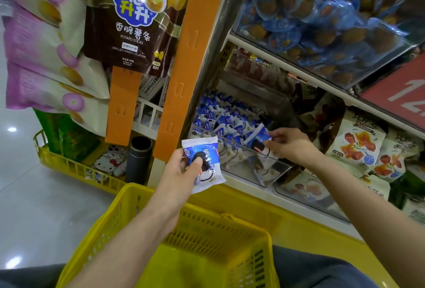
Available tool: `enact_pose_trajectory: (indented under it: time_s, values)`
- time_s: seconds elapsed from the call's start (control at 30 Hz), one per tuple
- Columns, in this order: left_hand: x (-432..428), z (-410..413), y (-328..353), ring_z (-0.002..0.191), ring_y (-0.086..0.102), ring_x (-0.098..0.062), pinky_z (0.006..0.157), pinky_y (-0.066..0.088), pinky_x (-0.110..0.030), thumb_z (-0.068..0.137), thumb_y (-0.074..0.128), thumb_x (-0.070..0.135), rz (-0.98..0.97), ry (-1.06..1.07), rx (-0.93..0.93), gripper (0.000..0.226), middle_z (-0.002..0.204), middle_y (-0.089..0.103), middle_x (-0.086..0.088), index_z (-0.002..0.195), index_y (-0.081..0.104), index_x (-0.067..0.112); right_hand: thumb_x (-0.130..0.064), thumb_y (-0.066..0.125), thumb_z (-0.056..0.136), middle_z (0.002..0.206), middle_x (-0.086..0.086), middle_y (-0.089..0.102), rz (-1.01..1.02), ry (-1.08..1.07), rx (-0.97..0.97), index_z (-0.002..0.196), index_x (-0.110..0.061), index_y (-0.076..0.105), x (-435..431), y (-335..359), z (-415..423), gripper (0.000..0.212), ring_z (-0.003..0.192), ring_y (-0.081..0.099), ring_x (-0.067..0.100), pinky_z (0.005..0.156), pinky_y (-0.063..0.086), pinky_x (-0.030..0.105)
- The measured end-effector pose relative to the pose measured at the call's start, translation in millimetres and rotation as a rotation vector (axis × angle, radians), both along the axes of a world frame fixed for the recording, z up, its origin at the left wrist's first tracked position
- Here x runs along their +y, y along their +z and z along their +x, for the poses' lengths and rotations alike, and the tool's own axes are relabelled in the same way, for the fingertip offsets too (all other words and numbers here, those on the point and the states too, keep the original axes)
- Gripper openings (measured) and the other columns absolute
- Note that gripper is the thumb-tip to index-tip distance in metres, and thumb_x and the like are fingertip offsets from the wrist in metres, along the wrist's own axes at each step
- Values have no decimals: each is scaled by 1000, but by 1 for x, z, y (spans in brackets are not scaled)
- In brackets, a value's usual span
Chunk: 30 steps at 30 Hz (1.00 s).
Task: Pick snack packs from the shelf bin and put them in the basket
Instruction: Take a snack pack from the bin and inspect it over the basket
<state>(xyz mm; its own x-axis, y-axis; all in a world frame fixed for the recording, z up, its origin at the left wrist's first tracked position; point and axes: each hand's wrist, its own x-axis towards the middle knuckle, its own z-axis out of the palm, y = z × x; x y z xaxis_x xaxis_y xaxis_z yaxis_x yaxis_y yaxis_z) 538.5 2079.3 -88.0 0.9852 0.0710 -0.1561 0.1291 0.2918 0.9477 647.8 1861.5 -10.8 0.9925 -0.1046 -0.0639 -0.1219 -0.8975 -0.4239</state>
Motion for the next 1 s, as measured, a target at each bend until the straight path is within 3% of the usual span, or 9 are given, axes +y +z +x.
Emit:
enact_pose_trajectory:
  time_s: [0.2, 0.27, 0.43, 0.57, 0.63, 0.73, 0.8, 0.9, 1.0]
  values:
    - [-2, 1, -2, 95, 61, -3, 63, 47, -14, 95, 47, 22, 15, -6, -10, 27, 108, 65, 4, 123, 47, 26, -28, 65, 85, 112, 3, 59, -246, 72, 135, 115, -16, 59, 7, -11, 21, 33, 91, 58, 16, 79, 49, 26]
    - [-1, 2, -3, 98, 60, -4, 67, 47, -16, 95, 47, 23, 19, -4, -20, 28, 109, 64, 4, 123, 47, 26, -29, 65, 85, 105, 0, 56, -203, 73, 138, 111, -14, 60, 11, -17, 27, 31, 86, 57, 14, 75, 48, 23]
    - [0, 3, -3, 92, 65, -2, 65, 52, -12, 95, 47, 20, -1, -13, -43, 28, 108, 66, 5, 123, 48, 25, -25, 62, 87, 80, -4, 55, 148, 77, 247, 86, -4, 63, 20, -29, 32, 21, 48, 60, -7, 38, 41, 7]
    - [-2, 3, -4, 84, 65, 4, 60, 49, -9, 96, 47, 17, -8, -30, -54, 27, 105, 67, 6, 121, 49, 24, -25, 63, 87, 79, -3, 62, 186, 104, 293, 77, -12, 65, 16, -29, 33, 17, 50, 61, -7, 42, 43, 7]
    - [-3, 3, -5, 84, 65, 4, 62, 50, -9, 96, 47, 16, -6, -36, -51, 26, 104, 67, 6, 121, 49, 24, -28, 62, 88, 80, -1, 65, 142, 124, 294, 83, -9, 68, 15, -27, 32, 21, 63, 65, 1, 58, 51, 13]
    - [-2, 3, -6, 93, 65, -3, 72, 52, -17, 96, 47, 19, 11, -24, -35, 26, 103, 68, 6, 121, 49, 24, -31, 57, 90, 94, 5, 66, 37, 108, 148, 101, -6, 67, 17, -27, 30, 29, 81, 61, 13, 71, 50, 23]
    - [-3, 4, -7, 97, 63, -7, 78, 52, -23, 95, 48, 22, 10, -21, -13, 24, 102, 68, 6, 119, 49, 25, -30, 55, 91, 98, 0, 63, 71, 88, -89, 104, -16, 62, 26, -26, 17, 21, 78, 55, 1, 61, 42, 12]
    - [-4, 5, -9, 79, 64, 6, 63, 48, -14, 94, 49, 26, -8, -23, 19, 15, 91, 68, 11, 109, 53, 28, -26, 52, 92, 89, -13, 60, 220, 235, -453, 101, -22, 60, 42, -25, -19, 12, 79, 56, -4, 65, 41, 1]
    - [-7, 3, -11, 74, 64, 9, 54, 45, -7, 94, 49, 27, 19, -39, 41, 14, 92, 68, 11, 107, 52, 27, -34, 49, 91, 87, -11, 64, 385, 372, -370, 95, -28, 58, 54, -38, -56, 12, 81, 60, -1, 71, 49, 12]
